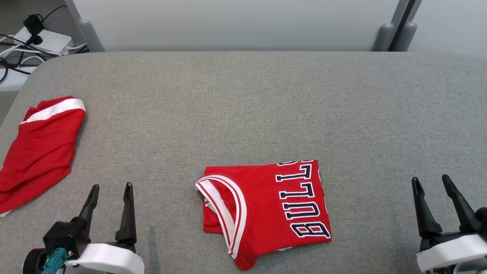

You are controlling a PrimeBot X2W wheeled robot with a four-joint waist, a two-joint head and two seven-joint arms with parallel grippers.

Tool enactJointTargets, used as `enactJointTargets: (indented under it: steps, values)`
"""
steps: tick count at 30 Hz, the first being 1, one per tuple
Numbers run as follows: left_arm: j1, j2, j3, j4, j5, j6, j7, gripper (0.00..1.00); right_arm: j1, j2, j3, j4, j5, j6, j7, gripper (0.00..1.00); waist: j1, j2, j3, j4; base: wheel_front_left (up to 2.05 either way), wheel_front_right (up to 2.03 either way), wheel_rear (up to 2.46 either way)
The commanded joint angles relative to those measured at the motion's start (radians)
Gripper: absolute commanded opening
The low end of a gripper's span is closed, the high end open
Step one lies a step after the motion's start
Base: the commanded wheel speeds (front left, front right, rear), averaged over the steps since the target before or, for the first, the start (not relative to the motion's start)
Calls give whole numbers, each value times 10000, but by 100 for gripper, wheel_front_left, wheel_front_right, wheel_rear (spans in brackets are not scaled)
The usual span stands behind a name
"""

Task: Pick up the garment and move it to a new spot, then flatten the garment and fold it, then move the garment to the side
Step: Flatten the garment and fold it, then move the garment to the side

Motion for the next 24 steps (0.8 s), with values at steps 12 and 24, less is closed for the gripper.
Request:
enactJointTargets:
  steps: [12, 24]
  values:
    - [-782, 73, 271, -291, -10, 4, -70, 100, -1116, -702, 1966, 866, 1106, 54, -23, 100, -1, -1, 452, 355, 0, 0, 0]
    - [-1201, -325, 136, 46, -17, -216, -241, 100, -2322, -1061, 4800, 1953, 3084, 54, 993, 100, -1, -1, 1022, 977, 0, 0, 0]
